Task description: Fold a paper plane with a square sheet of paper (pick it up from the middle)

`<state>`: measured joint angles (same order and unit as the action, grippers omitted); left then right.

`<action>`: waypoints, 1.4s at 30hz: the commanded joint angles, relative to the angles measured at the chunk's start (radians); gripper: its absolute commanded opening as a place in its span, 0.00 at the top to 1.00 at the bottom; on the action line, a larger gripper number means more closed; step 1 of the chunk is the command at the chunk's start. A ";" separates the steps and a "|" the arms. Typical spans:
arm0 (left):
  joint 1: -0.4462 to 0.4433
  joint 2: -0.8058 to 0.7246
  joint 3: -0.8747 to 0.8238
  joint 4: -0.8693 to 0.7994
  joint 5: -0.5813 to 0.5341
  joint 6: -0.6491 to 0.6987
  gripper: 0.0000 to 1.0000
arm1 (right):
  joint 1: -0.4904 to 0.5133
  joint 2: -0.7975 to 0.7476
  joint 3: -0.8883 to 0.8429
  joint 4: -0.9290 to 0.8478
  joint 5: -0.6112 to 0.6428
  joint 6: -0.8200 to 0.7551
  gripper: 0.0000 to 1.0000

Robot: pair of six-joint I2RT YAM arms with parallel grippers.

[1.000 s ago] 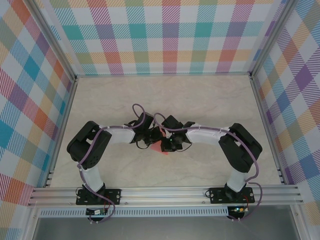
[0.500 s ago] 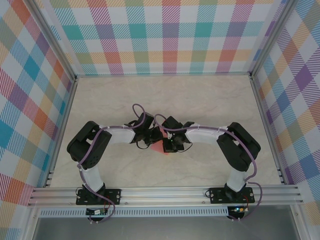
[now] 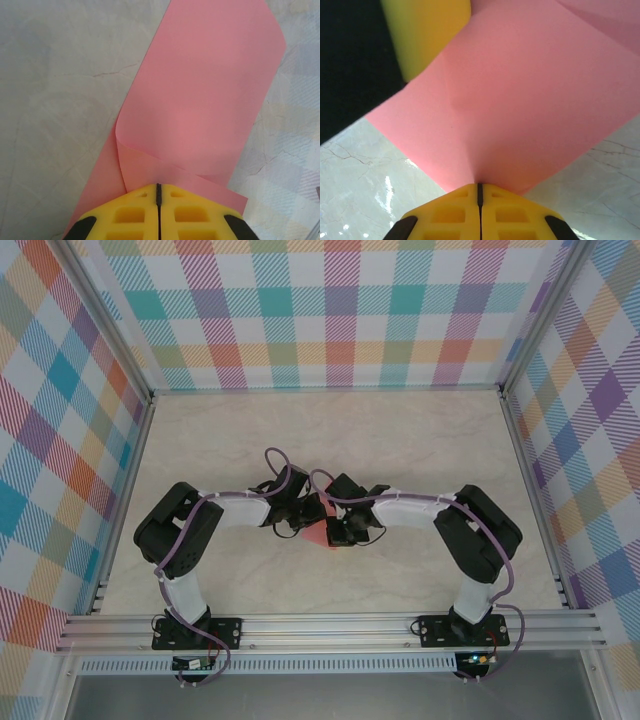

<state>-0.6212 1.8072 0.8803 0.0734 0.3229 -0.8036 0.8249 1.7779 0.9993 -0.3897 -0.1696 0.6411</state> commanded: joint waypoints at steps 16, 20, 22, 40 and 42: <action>-0.003 0.030 -0.032 -0.091 -0.088 -0.008 0.94 | 0.000 -0.151 -0.055 -0.052 -0.031 -0.014 0.94; -0.003 0.027 -0.031 -0.091 -0.085 -0.009 0.94 | -0.010 -0.106 -0.015 -0.013 -0.013 0.014 0.95; -0.003 0.027 -0.031 -0.090 -0.083 -0.010 0.94 | -0.013 -0.077 0.003 0.005 -0.019 0.020 0.95; -0.003 0.011 0.000 -0.091 -0.051 -0.001 0.93 | -0.017 0.012 0.029 -0.014 0.037 0.023 0.96; -0.003 0.009 0.011 -0.095 -0.050 0.003 0.93 | -0.018 0.012 0.025 -0.014 0.027 0.020 0.96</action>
<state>-0.6212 1.8065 0.8841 0.0666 0.3237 -0.8143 0.8112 1.7798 1.0233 -0.3859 -0.1387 0.6514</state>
